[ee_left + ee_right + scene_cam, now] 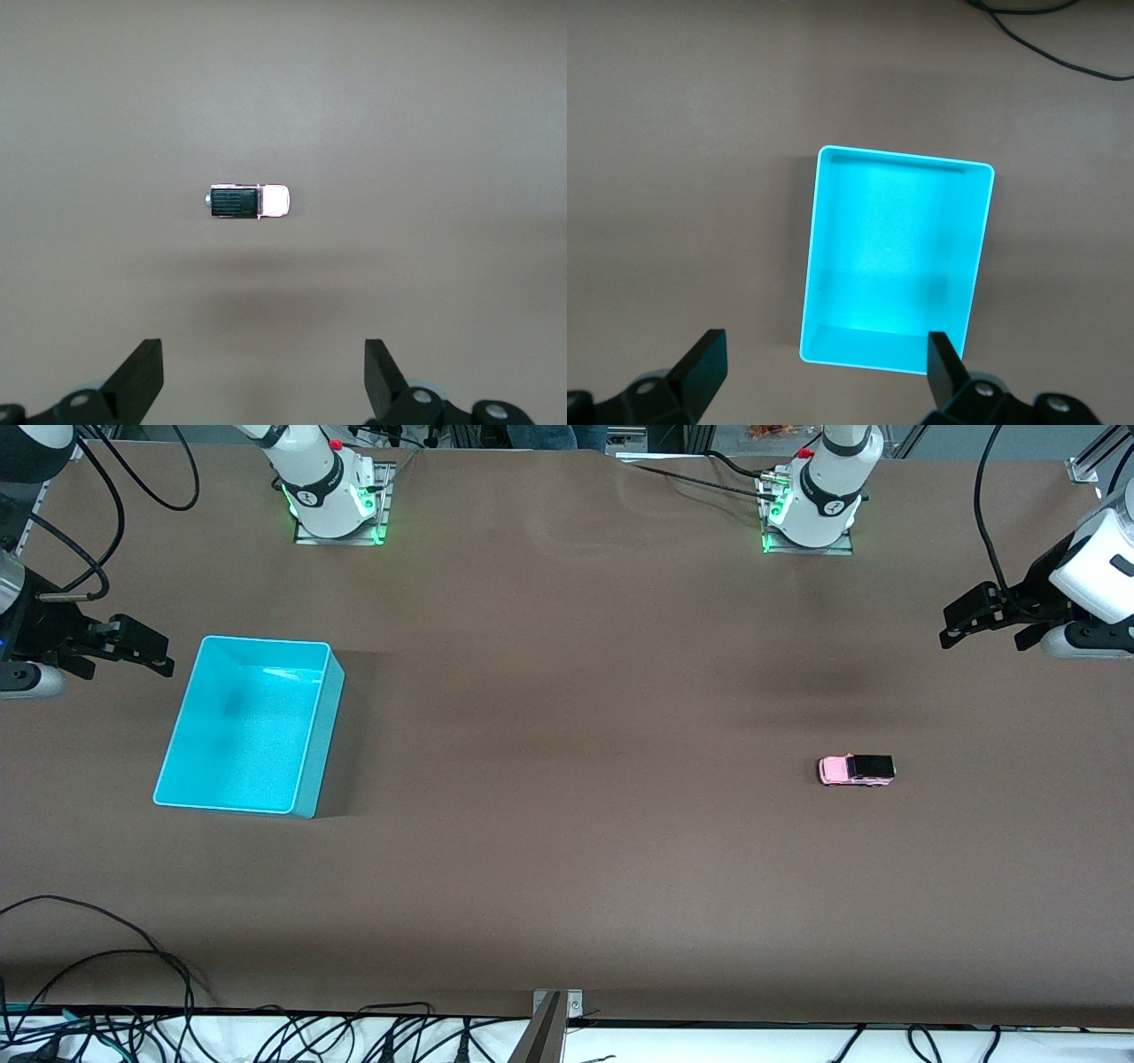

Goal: Wind and store pink jeep toy

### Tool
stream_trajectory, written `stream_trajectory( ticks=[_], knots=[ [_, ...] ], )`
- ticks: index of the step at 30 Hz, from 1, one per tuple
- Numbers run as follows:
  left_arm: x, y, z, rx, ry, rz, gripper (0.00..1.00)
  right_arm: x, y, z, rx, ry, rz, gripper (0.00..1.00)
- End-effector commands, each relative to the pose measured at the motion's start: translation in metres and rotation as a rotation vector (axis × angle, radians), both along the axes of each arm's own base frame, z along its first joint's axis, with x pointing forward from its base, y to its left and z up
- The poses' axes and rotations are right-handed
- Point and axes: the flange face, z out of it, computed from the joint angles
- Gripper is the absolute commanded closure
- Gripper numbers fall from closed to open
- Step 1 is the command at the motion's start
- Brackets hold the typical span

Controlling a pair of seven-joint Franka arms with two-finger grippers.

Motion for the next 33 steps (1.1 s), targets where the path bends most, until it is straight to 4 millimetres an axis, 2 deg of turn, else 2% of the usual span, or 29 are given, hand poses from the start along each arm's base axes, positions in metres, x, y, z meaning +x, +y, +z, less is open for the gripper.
stream_trajectory(
  ticks=[1, 33],
  knots=[
    [-0.0012, 0.0005, 0.0078, 0.02, 0.003, -0.016, 0.0, -0.0007, 0.0007, 0.0073, -0.002, 0.001, 0.01, 0.0],
    [-0.0012, -0.0023, 0.0085, 0.01, 0.002, -0.017, 0.0, -0.0011, 0.0006, 0.0082, -0.002, 0.0, 0.01, 0.0]
  ],
)
